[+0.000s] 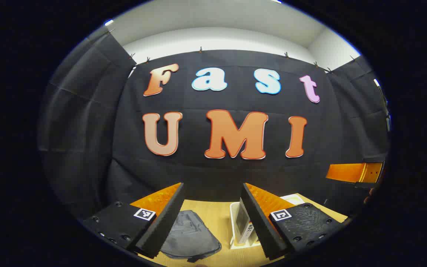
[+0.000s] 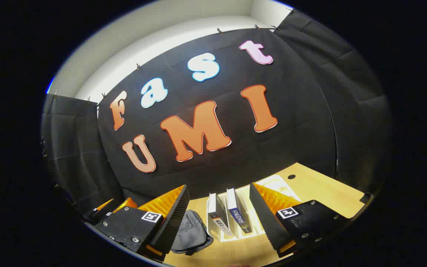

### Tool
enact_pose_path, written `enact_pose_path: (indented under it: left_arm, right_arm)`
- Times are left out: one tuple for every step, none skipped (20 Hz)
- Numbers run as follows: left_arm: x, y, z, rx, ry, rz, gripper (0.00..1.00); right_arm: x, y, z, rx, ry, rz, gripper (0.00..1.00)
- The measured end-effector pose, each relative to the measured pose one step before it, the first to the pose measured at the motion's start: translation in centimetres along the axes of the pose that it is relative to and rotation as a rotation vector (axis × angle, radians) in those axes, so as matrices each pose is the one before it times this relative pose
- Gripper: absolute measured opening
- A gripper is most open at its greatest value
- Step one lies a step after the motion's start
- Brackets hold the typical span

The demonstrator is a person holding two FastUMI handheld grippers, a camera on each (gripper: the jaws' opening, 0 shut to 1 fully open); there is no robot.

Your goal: Open the schoolbag, grab two books from the bookshelf and put them into the schoolbag.

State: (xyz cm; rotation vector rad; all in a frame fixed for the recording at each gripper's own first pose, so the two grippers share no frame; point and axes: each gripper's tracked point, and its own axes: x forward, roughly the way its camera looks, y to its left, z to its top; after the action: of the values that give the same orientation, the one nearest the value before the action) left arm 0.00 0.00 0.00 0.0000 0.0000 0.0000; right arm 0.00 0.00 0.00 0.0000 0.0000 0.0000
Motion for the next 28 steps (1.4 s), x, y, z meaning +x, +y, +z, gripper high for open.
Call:
enact_pose_path:
  left_arm:
    - [-0.313,0.169,0.037,-0.00977,0.00002,-0.00779,0.96]
    - [-0.338,0.240,0.025,-0.01029,0.00604,-0.01026,0.97]
    - [0.068,0.704,-0.053,-0.00404,0.00396,0.00627,0.97]
    - [0.056,0.735,0.221,0.00398,-0.00515,0.01481,0.97]
    - [-0.097,0.354,-0.100,0.00477,-0.00252,0.01139,0.95]
    - [0.062,0.193,-0.305,-0.00222,0.00888,0.00026,0.96]
    - [-0.189,-0.060,-0.825,-0.00413,0.02349,-0.00569,0.95]
    - [0.146,0.215,-0.516,-0.00952,0.01386,0.00012,0.96]
    - [0.299,0.643,-0.555,-0.01092,0.01142,0.00978,0.95]
    - [0.228,0.610,-0.453,-0.01057,0.01426,0.01144,0.96]
    - [0.072,0.333,-0.516,-0.00925,0.00818,0.01085,0.96]
    - [0.044,0.416,-0.042,-0.00337,-0.00759,0.01048,0.96]
    - [0.234,0.566,-0.127,0.00368,-0.00370,0.01278,0.96]
    - [0.067,0.600,-0.167,0.00811,0.00493,0.01976,0.96]
    - [-0.004,0.286,-0.076,0.00189,-0.00560,0.01231,0.96]
    - [-0.001,0.047,0.320,-0.00369,-0.01176,-0.00236,0.96]
    - [-0.009,0.049,0.193,0.00103,-0.00622,0.00046,0.96]
    - [0.081,0.103,-0.330,0.00623,-0.00065,0.00210,0.96]
    - [0.046,-0.005,-0.102,0.00992,0.00146,0.00102,0.96]
    - [0.118,-0.116,-0.078,0.01055,-0.00015,0.00164,0.96]
    - [0.027,0.016,0.028,0.00988,0.00007,-0.00096,0.96]
    - [0.227,-0.109,-0.260,0.01125,0.00192,-0.00391,0.96]
    - [0.209,-0.122,-0.281,0.01628,0.00233,-0.00626,0.96]
    - [0.116,-0.132,-0.640,0.02393,0.00836,-0.00856,0.96]
    - [0.315,-0.147,-0.650,0.03229,0.01078,-0.00849,0.96]
    - [0.321,-0.075,-0.717,0.04090,0.01340,-0.00620,0.96]
    - [0.201,-0.179,-1.196,0.04850,0.01829,-0.00587,0.96]
    - [0.268,-0.139,-1.023,0.04907,0.01529,-0.00651,0.96]
  right_arm:
    - [0.036,-0.571,-0.292,-0.01660,0.01534,-0.01324,1.00]
    - [-0.102,-0.378,-0.399,-0.01682,0.01473,-0.00658,1.00]
    - [-0.288,-0.164,-0.058,-0.02592,-0.00061,0.00716,0.97]
    - [-0.112,-0.305,0.144,-0.03832,-0.00538,-0.00760,0.97]
    - [-0.011,-0.768,-0.034,-0.03936,0.00043,-0.02218,1.00]
    - [-0.072,-0.526,-0.239,-0.03168,0.00042,-0.01724,0.97]
    - [-0.074,-0.220,0.130,-0.02349,-0.01520,-0.00726,0.97]
    - [-0.095,-0.185,0.266,-0.02026,-0.01758,-0.01193,0.97]
    - [0.130,-0.263,0.062,-0.02090,-0.00499,-0.01517,0.97]
    - [0.123,-0.041,-0.466,-0.01474,0.00861,-0.00401,0.97]
    - [-0.048,0.123,-0.086,-0.00621,0.00150,0.00979,0.97]
    - [-0.010,0.148,0.292,-0.00367,-0.00961,0.00169,0.97]
    - [0.023,-0.280,0.174,-0.00397,-0.00046,-0.00835,0.97]
    - [0.029,-0.457,-0.249,-0.00352,0.00533,-0.00285,0.97]
    - [-0.113,-0.162,-0.017,-0.00384,-0.00298,-0.00153,0.97]
    - [0.111,-0.344,0.232,-0.00718,-0.00639,-0.00928,1.00]
    - [0.178,-0.316,-0.013,-0.00683,0.00118,-0.00936,0.97]
    - [0.237,-0.026,-0.183,-0.00166,0.00397,0.00153,0.97]
    - [0.152,0.232,-0.014,-0.00049,0.00293,0.00515,0.97]
    - [0.129,0.090,-0.196,-0.00267,0.00283,0.00102,0.97]
    - [0.116,0.073,-0.045,-0.00403,0.00105,-0.00147,0.97]
    - [0.141,-0.010,-0.110,-0.00432,0.00016,-0.00261,1.00]
    - [0.131,0.171,-0.085,-0.00398,0.00266,0.00024,1.00]
    - [0.121,0.260,-0.127,-0.00114,0.00369,0.00127,0.97]
    - [0.122,0.237,-0.108,0.00237,0.00373,0.00315,1.00]
    - [0.098,0.104,-0.190,0.00186,0.00435,0.00110,1.00]
    - [0.099,0.026,-0.246,-0.00177,0.00453,-0.00032,1.00]
    - [0.132,-0.015,-0.208,-0.00465,0.00410,-0.00144,0.97]
